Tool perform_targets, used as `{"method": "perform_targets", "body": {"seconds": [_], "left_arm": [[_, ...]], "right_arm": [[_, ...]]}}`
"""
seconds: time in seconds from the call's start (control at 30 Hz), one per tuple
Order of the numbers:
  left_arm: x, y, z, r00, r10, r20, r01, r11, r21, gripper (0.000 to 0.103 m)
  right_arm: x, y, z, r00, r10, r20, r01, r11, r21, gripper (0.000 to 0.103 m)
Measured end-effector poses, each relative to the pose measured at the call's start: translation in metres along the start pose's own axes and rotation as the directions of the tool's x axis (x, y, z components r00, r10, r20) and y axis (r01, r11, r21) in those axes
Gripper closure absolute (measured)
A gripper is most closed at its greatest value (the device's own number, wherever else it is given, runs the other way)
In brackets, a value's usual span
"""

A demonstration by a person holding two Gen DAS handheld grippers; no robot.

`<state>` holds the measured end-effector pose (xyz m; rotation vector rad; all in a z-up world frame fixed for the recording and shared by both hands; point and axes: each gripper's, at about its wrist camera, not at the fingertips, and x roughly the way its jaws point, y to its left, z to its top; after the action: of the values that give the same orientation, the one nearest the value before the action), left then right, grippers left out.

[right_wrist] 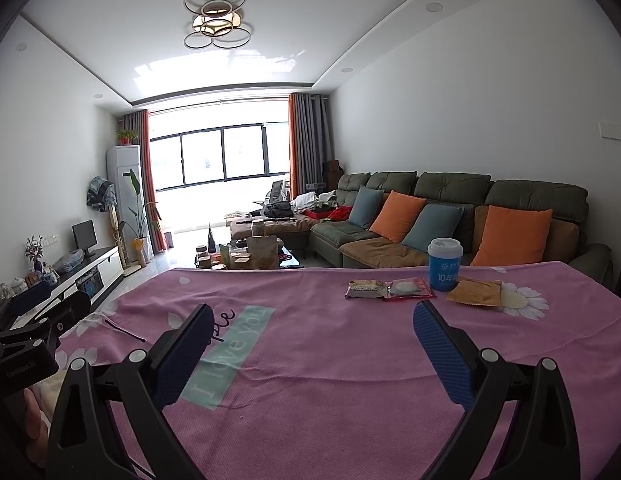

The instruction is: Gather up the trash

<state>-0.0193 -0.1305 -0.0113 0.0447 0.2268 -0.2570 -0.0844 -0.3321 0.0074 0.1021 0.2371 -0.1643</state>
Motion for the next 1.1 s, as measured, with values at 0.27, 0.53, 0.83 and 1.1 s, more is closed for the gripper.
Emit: {"method": "perform_targets", "body": {"seconds": [0.27,0.53,0.83,1.1], "left_arm": [[-0.0001,0.0008,-0.0007,1.000,0.003,-0.001,-0.003,1.000,0.001,0.006],[0.0008,0.0009,-0.0009,1.000,0.004,-0.001,-0.004,1.000,0.001,0.006],[0.0018,0.0014,-0.0014,1.000,0.006,-0.003,-0.006,1.000,0.001,0.006],[0.0019,0.0012,-0.0012,1.000,0.006,-0.002,-0.006,1.000,0.002,0.006]], "right_arm": [[0.0014,-0.0002,-0.0003,1.000,0.000,-0.003,0.000,1.000,-0.001,0.007],[0.0020,-0.0001,-0.0001,1.000,-0.001,-0.003,0.001,1.000,-0.001,0.007],[0.0027,0.0000,0.0000,1.000,0.002,-0.002,-0.002,1.000,0.000,0.007],[0.0025,0.0001,0.0001,1.000,0.001,-0.003,-0.001,1.000,0.000,0.007]]}}
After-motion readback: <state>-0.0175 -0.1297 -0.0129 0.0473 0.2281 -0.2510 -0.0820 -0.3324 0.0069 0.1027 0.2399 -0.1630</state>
